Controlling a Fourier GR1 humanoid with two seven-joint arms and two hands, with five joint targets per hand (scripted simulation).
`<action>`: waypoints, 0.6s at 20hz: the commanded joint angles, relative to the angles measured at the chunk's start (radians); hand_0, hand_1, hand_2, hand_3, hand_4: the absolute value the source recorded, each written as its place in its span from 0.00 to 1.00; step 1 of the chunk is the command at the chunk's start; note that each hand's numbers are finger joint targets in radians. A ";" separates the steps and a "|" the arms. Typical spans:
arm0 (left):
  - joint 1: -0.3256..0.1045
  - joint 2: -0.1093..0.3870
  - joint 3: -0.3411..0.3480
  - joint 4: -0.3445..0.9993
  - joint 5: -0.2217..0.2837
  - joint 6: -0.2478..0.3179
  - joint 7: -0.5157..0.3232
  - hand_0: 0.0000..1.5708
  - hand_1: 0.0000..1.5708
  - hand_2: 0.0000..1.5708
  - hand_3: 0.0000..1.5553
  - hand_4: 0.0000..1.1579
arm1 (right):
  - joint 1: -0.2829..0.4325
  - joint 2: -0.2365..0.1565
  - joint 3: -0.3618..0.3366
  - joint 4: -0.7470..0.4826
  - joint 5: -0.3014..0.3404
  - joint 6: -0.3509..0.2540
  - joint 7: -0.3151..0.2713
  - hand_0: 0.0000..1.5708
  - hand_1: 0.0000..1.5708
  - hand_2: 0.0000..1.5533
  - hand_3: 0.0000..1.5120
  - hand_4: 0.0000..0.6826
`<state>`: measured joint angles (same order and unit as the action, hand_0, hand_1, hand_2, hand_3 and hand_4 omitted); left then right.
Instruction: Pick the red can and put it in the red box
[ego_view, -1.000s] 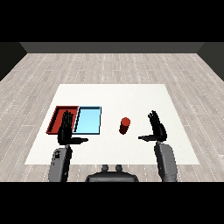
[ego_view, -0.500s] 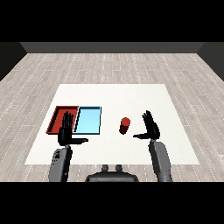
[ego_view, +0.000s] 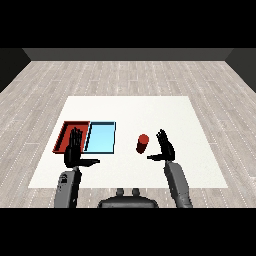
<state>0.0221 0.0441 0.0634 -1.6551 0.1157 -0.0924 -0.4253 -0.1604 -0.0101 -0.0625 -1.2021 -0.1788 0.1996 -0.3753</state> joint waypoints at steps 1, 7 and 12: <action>-0.067 -0.006 0.003 0.026 -0.005 0.026 0.025 0.00 0.00 0.00 0.00 0.00 | -0.004 0.010 0.054 0.003 -0.027 -0.046 0.029 0.00 0.00 0.00 0.00 0.00; -0.011 -0.028 -0.029 0.075 -0.030 0.030 -0.074 0.00 0.00 0.00 0.00 0.00 | -0.062 -0.012 0.047 0.036 -0.080 -0.040 0.058 0.00 0.00 0.00 0.00 0.00; -0.046 -0.028 -0.032 0.052 -0.022 0.038 -0.022 0.00 0.00 0.00 0.00 0.00 | -0.136 0.010 0.166 0.175 -0.141 -0.148 -0.044 0.00 0.00 0.00 0.00 0.00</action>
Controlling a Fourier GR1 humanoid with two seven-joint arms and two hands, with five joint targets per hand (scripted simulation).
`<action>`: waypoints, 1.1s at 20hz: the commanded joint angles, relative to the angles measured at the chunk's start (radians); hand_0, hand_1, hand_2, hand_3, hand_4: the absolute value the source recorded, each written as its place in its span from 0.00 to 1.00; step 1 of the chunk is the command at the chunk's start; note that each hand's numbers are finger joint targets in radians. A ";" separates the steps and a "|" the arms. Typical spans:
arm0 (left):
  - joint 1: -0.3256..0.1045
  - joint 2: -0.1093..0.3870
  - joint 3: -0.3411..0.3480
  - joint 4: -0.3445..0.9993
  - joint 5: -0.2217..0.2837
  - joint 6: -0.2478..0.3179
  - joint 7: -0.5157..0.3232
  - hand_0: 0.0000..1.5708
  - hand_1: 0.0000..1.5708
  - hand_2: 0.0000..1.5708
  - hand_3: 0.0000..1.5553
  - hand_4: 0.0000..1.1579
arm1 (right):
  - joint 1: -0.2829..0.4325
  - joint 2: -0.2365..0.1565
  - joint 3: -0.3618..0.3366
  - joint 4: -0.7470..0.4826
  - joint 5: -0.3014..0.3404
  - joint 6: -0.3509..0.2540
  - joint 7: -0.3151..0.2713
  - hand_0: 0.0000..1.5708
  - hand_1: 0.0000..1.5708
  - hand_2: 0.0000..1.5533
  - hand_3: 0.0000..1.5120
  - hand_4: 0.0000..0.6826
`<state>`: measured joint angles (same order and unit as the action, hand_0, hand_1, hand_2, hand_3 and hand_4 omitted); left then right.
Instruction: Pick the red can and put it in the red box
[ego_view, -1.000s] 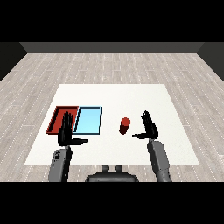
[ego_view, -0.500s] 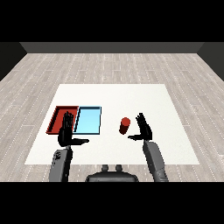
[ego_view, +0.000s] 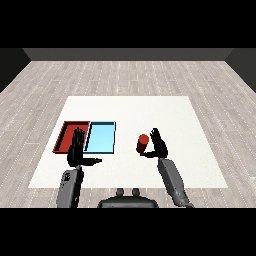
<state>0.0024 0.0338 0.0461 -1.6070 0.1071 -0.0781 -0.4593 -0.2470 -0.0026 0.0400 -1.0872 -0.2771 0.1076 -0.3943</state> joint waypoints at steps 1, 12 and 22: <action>0.037 -0.026 -0.028 -0.029 -0.015 0.012 -0.024 0.00 0.00 0.00 0.00 0.00 | -0.058 0.002 -0.015 0.115 0.002 0.027 -0.068 0.00 0.00 0.00 0.00 0.00; 0.076 0.000 -0.009 -0.061 0.014 -0.031 -0.006 0.00 0.00 0.00 0.00 0.00 | -0.084 0.002 -0.012 0.117 -0.017 -0.037 -0.004 0.00 0.00 0.00 0.00 0.00; -0.077 0.006 0.025 0.033 0.009 0.003 0.023 0.00 0.00 0.00 0.00 0.00 | -0.198 0.000 0.003 0.280 -0.040 -0.039 -0.069 0.00 0.00 0.00 0.00 0.00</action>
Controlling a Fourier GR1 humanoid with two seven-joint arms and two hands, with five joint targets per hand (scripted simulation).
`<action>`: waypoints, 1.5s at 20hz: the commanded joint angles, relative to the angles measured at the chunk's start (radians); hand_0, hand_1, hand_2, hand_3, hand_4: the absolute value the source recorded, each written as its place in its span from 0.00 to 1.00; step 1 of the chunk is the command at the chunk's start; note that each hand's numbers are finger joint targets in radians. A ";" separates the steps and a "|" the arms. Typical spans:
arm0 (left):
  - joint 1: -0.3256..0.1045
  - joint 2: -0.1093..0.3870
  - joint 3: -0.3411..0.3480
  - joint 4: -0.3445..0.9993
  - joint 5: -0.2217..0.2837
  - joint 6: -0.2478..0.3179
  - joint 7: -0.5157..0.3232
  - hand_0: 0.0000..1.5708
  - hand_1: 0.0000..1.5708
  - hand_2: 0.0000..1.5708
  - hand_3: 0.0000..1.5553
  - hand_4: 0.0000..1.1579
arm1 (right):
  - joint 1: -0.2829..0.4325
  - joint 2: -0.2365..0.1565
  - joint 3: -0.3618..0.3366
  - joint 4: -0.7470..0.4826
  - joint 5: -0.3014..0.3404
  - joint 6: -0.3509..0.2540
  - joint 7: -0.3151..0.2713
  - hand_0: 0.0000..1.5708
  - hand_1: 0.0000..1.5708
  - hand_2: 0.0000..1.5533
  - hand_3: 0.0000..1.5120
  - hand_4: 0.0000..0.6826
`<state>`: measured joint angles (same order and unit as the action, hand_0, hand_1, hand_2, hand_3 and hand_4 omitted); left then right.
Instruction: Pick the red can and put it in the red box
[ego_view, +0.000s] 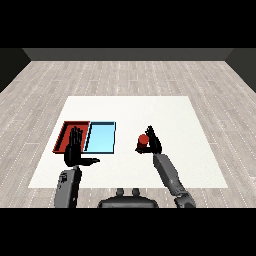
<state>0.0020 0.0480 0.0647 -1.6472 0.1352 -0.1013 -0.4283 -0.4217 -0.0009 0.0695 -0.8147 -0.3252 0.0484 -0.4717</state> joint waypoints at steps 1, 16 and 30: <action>0.003 -0.025 -0.024 0.031 -0.042 0.020 -0.054 0.00 0.00 0.00 0.00 0.00 | 0.053 0.001 0.063 -0.138 -0.021 -0.053 0.061 0.00 0.00 0.00 0.00 0.00; -0.031 0.019 0.031 0.085 0.008 -0.010 -0.062 0.00 0.00 0.00 0.00 0.00 | -0.055 0.001 0.116 0.015 -0.080 -0.092 0.009 0.00 0.00 0.00 0.00 0.00; 0.107 -0.027 -0.036 -0.041 -0.015 -0.010 -0.069 0.00 0.00 0.00 0.00 0.00 | -0.212 0.001 0.127 0.252 -0.103 -0.224 -0.026 0.97 0.97 0.97 0.97 0.72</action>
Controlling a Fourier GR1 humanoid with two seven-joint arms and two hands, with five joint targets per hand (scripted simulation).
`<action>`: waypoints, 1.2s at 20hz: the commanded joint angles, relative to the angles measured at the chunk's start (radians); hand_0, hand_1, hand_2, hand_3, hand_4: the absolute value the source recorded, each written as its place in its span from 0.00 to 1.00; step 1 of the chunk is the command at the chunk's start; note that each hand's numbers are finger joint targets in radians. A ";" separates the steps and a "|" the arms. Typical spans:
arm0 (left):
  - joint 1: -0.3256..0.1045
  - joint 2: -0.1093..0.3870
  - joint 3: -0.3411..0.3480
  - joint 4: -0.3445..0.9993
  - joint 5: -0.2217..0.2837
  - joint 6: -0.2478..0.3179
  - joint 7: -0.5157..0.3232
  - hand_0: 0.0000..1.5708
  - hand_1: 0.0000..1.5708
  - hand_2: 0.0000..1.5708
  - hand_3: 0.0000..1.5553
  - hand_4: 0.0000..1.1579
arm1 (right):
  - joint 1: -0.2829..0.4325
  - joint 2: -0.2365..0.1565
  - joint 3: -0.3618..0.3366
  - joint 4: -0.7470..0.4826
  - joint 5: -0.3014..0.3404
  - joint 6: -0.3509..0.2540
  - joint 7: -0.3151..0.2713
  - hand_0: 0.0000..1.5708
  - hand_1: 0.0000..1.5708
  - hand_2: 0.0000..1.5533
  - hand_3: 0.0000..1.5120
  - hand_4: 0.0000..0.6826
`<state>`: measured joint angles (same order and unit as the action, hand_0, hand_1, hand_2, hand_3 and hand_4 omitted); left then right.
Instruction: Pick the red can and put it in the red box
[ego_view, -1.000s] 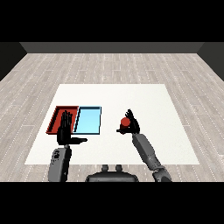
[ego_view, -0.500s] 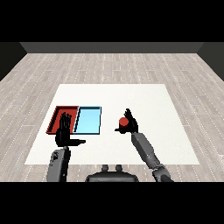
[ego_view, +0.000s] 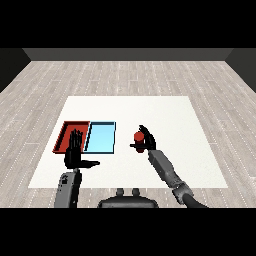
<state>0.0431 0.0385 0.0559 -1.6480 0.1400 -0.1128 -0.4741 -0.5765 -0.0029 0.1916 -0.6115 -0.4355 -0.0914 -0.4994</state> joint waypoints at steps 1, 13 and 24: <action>-0.012 -0.018 -0.010 -0.029 -0.010 0.033 0.025 0.00 0.00 0.00 0.00 0.00 | 0.015 0.000 -0.022 -0.011 0.054 -0.049 -0.007 0.97 0.97 0.97 0.97 0.72; -0.072 -0.005 -0.001 -0.028 0.004 0.038 0.086 0.00 0.00 0.00 0.00 0.00 | -0.028 0.003 0.124 0.060 0.033 -0.184 0.040 0.97 0.97 0.95 0.94 0.80; 0.020 -0.029 -0.024 -0.006 -0.004 0.013 -0.002 0.00 0.00 0.00 0.00 0.00 | -0.007 -0.010 0.090 -0.184 0.111 -0.251 0.117 0.98 0.98 0.95 0.92 0.85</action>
<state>0.0287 0.0263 0.0519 -1.6410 0.1383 -0.0946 -0.4612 -0.5781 -0.0125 0.2938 -0.7033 -0.3477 -0.3181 -0.4110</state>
